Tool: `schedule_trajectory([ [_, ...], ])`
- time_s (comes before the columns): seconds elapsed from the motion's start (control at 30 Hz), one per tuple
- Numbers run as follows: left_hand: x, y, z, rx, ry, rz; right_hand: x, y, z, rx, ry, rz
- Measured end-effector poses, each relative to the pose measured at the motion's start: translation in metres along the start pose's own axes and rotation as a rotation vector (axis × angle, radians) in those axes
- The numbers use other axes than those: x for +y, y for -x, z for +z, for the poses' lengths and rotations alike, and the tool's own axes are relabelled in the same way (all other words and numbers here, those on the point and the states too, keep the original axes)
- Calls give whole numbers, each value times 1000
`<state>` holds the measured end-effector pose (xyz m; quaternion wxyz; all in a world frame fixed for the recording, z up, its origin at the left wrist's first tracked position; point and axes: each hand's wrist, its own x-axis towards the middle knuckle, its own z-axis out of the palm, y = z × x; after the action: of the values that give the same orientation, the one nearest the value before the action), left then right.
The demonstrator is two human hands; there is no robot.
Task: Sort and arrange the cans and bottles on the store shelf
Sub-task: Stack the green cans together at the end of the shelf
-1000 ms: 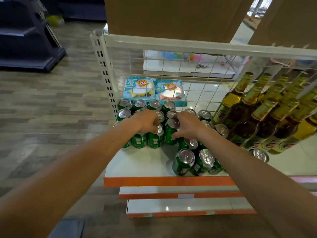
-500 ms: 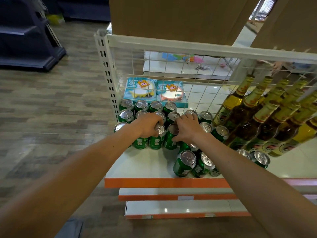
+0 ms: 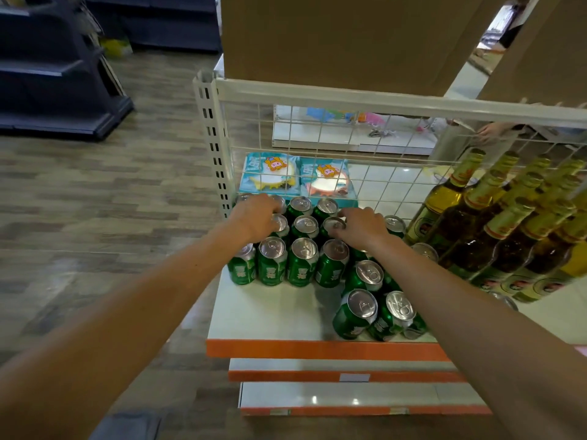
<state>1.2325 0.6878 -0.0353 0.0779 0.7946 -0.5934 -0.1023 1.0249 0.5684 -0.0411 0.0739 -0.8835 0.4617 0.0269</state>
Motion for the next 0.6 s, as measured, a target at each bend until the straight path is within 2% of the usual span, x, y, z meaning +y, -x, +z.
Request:
schedule_trajectory([
  [0.07, -16, 0, -4, 33, -59, -100, -5, -8, 0, -73, 13, 17],
  [0.2, -45, 3, -11, 23, 63, -317, -14, -20, 0, -149, 103, 26],
  [0.33, -55, 2, -10, -98, 206, -367, -24, -29, -5, -129, 228, 35],
  [0.43, -54, 3, -8, -148, 288, -394, -32, -34, -7, -217, 267, 75],
  [0.6, -62, -5, 0, -175, 371, -406, -24, -44, -2, -263, 128, 109],
])
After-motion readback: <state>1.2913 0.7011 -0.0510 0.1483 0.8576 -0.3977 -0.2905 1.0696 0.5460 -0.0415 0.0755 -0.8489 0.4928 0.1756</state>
